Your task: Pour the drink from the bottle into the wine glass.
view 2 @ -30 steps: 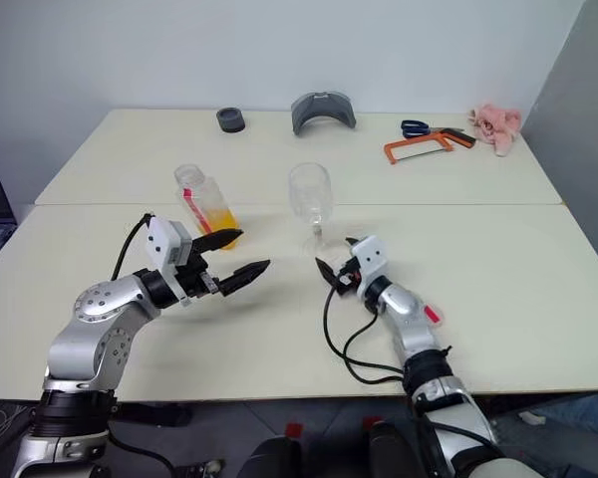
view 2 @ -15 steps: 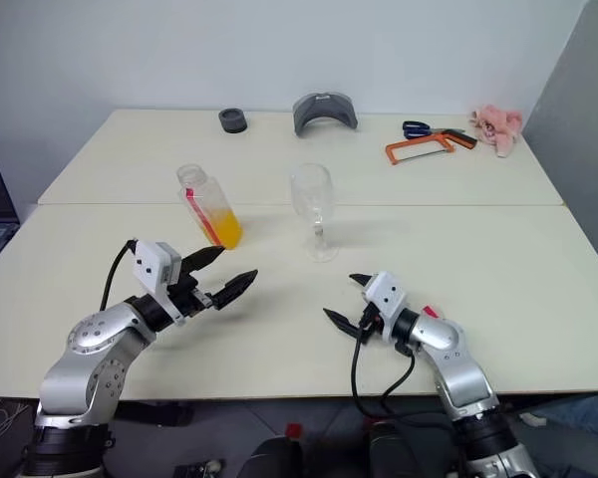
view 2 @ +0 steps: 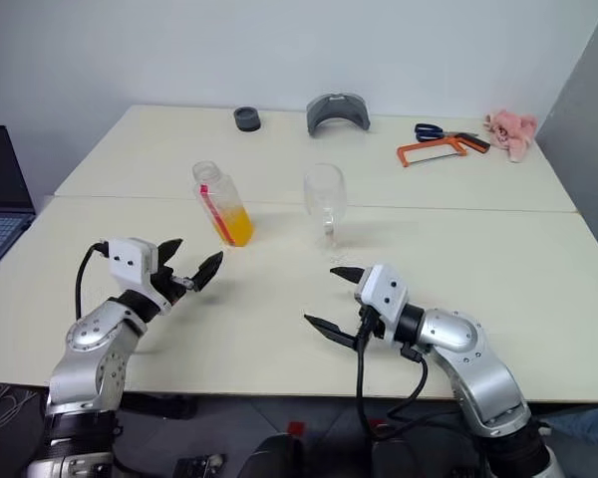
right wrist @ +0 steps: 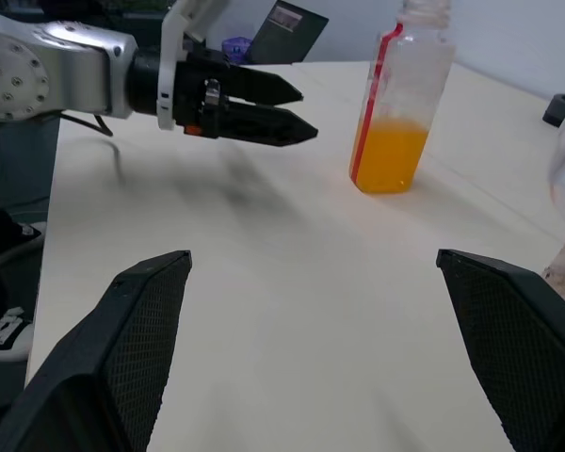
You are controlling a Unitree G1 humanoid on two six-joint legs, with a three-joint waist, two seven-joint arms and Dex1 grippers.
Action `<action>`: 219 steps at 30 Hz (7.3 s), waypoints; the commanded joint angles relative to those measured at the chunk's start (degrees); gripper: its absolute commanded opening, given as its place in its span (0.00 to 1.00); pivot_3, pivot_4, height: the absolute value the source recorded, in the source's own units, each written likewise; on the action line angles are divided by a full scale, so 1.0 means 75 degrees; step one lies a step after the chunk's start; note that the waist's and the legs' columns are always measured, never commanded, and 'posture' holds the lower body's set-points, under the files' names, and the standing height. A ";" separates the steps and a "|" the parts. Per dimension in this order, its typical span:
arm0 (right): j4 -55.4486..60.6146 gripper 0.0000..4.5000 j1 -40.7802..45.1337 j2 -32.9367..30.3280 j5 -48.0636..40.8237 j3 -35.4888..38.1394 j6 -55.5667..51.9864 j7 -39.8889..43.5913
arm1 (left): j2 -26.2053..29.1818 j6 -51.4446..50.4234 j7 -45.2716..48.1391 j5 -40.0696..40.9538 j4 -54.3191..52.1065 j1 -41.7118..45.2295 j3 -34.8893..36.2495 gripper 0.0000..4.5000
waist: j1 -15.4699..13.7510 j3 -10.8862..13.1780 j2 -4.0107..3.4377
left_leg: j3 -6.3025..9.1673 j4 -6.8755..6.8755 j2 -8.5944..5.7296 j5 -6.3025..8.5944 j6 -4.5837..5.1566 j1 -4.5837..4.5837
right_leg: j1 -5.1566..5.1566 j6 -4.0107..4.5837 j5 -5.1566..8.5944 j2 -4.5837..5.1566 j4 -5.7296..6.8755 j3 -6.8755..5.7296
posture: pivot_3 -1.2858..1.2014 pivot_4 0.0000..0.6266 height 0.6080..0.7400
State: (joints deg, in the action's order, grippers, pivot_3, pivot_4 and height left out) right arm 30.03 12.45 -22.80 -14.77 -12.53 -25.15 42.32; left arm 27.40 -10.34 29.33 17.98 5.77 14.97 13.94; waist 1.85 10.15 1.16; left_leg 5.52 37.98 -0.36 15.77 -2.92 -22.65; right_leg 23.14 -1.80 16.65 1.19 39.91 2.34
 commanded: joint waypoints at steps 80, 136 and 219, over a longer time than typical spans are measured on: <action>-0.0046 1.00 0.1384 0.0353 -0.0938 0.1390 -0.0749 -0.2181 | 0.0474 0.7396 -0.2099 -0.5463 0.7384 0.7139 -0.3334 0.38 | 0.0011 0.0004 0.0013 | -0.0005 0.0008 -0.0034 -0.0001 0.0000 -0.0030 | 0.0021 0.0000 -0.0001 -0.0005 0.0003 -0.0010 | 0.52 0.24 1.00; -0.0071 1.00 0.1088 0.0402 -0.0757 0.1116 -0.0544 -0.2162 | 0.0902 0.7328 -0.5831 -0.8453 0.8508 0.8493 -0.5551 0.38 | 0.0015 0.0004 0.0013 | -0.0050 0.0008 -0.0053 -0.0001 -0.0001 -0.0031 | 0.0027 0.0000 -0.0001 -0.0002 0.0008 -0.0006 | 0.52 0.24 1.00; 0.0016 1.00 0.2617 0.0215 -0.1013 -0.0045 -0.2584 -0.1506 | -0.0260 0.1457 -0.1134 -0.0651 0.3965 0.3746 0.0123 0.38 | 0.0315 -0.0006 0.0019 | 0.0022 0.0031 -0.0014 -0.0016 -0.0028 -0.0028 | 0.0027 0.0002 -0.0002 0.0006 0.0042 -0.0012 | 0.52 0.24 1.00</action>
State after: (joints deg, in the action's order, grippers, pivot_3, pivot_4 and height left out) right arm 29.37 30.83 -21.62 -22.61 -12.74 -44.60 31.55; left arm 25.02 1.95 21.28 11.49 39.32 43.24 13.67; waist 4.21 10.11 1.30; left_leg 5.69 38.21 -0.46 15.65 -3.13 -22.85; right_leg 23.33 -1.79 16.64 1.24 40.22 2.25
